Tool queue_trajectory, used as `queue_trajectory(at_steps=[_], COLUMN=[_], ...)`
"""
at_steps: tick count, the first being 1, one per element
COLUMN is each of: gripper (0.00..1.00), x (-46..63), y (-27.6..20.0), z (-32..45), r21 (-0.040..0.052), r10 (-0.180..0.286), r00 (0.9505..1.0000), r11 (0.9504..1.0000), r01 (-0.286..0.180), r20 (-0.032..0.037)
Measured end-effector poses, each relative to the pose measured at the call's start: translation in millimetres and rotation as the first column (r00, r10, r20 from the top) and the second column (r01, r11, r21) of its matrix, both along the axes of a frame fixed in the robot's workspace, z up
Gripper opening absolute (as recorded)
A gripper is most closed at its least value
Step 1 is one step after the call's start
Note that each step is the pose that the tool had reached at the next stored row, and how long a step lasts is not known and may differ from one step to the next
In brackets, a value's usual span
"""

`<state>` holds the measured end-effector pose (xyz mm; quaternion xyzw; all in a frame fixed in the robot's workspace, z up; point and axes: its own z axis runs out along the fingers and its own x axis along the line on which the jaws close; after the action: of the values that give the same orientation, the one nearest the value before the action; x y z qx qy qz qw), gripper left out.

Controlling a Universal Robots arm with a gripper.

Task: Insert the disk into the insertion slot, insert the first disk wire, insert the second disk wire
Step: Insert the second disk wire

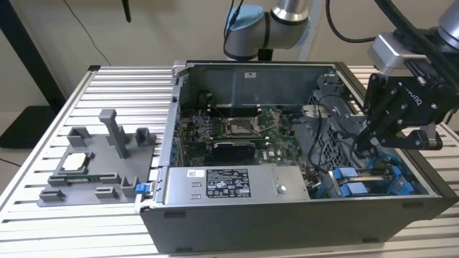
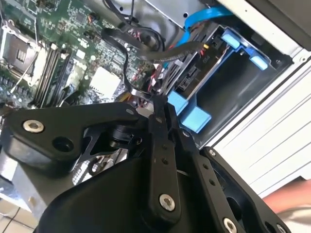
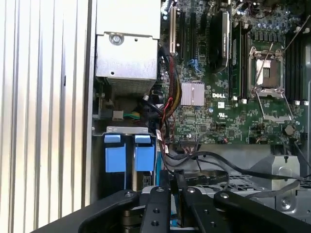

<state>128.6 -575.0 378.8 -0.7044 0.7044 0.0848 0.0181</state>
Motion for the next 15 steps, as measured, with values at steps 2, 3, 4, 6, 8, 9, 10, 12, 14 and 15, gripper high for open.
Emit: queue_trajectory(at_steps=[2,3,4,6,8,9,10,12,14,15], gripper=[0.00,0.00,0.00,0.00,0.00,0.00,0.00,0.00,0.00,0.00], x=[0.0,0.0,-0.1,-0.1,-0.1,-0.1,-0.1,-0.1,-0.1,-0.1], y=[0.0,0.0,0.0,-0.1,-1.3,-2.1,-3.0,-4.1,-4.6,-4.8], z=[0.0,0.0,0.0,-0.3,-1.0,-1.6,-2.3,-4.4,-7.0,-8.5], r21=[0.0000,0.0000,0.0000,-0.0002,-0.0003,-0.0001,0.0000,0.0002,-0.0006,-0.0007], r10=[0.000,0.000,0.000,0.000,0.000,0.000,0.000,0.000,0.000,0.000], r00=[1.0000,1.0000,1.0000,1.0000,1.0000,1.0000,1.0000,1.0000,1.0000,1.0000], r11=[1.0000,1.0000,1.0000,1.0000,1.0000,1.0000,1.0000,1.0000,1.0000,1.0000], r01=[0.000,0.000,0.000,0.000,0.000,0.000,0.000,0.000,0.000,0.000], r20=[0.0000,0.0000,0.0000,0.0000,0.0000,0.0000,0.0000,0.0000,0.0013,0.0032])
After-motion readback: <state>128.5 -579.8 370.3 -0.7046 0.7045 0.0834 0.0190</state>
